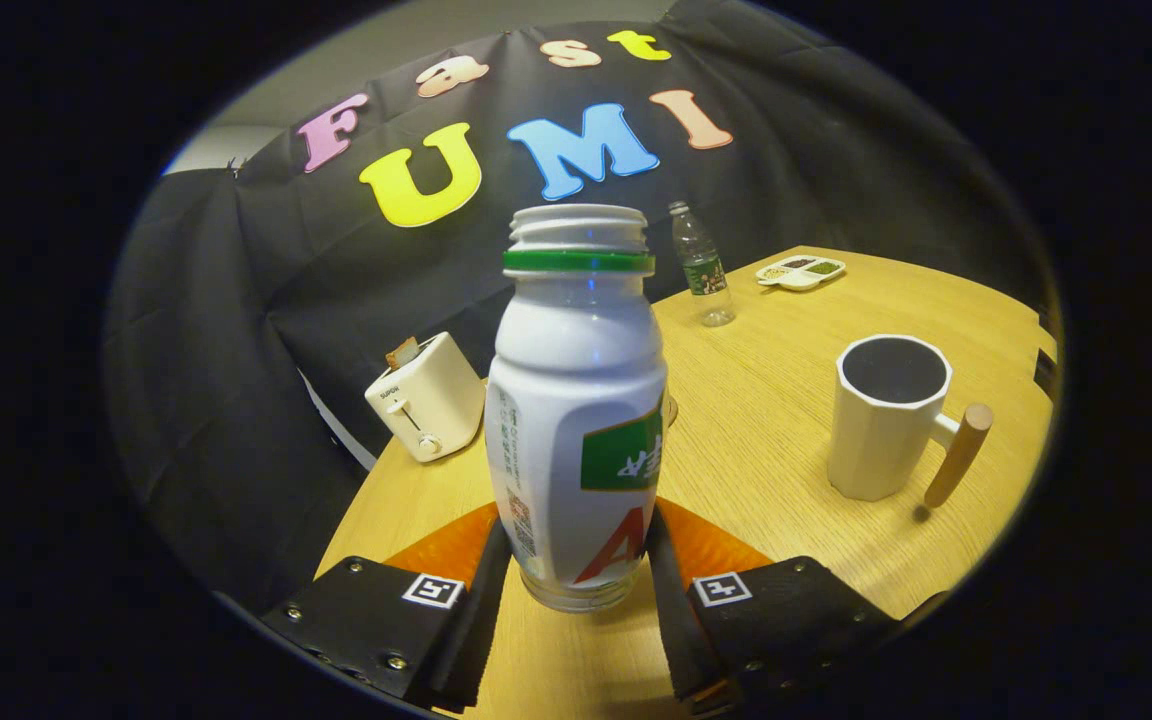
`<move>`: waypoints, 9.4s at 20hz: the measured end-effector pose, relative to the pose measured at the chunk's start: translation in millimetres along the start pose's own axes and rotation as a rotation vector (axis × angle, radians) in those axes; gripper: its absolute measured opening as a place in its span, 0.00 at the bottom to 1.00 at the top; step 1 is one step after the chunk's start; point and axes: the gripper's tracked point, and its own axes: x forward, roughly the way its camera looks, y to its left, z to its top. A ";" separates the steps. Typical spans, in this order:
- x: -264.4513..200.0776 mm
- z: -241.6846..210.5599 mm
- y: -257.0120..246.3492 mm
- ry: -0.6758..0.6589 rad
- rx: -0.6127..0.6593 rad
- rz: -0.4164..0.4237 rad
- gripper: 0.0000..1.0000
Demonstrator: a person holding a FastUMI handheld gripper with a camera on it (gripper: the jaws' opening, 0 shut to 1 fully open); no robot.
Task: Take the bottle from table, then pour the juice into the cup, finally place the bottle on the coaster
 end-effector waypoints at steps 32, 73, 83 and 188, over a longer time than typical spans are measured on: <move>22.4 -1.4 -45.9 0.065 0.675 0.047 0.69; 9.8 33.3 -29.1 0.187 1.166 0.100 0.69; 6.6 38.3 -20.5 0.217 1.228 0.119 0.69; 47.7 35.6 -13.1 0.094 0.378 -0.001 0.69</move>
